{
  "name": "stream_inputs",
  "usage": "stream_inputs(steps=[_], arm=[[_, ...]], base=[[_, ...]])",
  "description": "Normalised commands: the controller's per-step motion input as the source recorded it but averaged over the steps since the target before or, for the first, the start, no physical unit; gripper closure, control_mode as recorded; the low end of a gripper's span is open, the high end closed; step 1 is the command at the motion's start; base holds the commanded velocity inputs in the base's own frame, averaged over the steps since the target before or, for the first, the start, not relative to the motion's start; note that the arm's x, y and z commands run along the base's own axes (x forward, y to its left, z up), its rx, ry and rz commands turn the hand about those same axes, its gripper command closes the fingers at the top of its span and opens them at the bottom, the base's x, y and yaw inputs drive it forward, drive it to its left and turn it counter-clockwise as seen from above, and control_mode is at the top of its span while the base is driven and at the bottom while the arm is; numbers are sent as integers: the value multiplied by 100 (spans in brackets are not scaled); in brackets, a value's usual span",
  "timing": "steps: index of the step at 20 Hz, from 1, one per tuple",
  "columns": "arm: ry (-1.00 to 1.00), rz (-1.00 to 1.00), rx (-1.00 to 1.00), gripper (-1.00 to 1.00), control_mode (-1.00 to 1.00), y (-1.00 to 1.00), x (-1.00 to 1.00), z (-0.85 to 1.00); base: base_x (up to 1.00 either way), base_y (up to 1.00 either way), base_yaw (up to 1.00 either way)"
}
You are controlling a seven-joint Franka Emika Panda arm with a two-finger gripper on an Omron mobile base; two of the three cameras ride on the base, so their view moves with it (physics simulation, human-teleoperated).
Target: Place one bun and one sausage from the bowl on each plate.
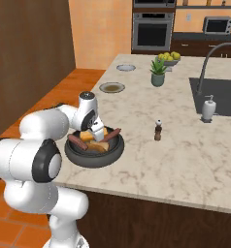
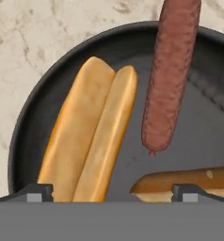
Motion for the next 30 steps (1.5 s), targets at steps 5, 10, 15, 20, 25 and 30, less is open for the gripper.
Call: stream_inputs(steps=[5,10,15,20,25,30], arm=[[-1,0,0,-100,-100,12,27,-31],[0,-1,0,-100,-100,8,22,-17],[0,-1,0,-100,-100,3,7,-28],[-1,-1,0,-100,-100,0,1,-30],[0,0,0,100,-100,0,4,-14],[-1,-1,2,100,-100,0,-31,44]], base=[[0,0,0],[0,0,0],[0,0,0],[0,0,0],[0,0,0],[0,0,0]])
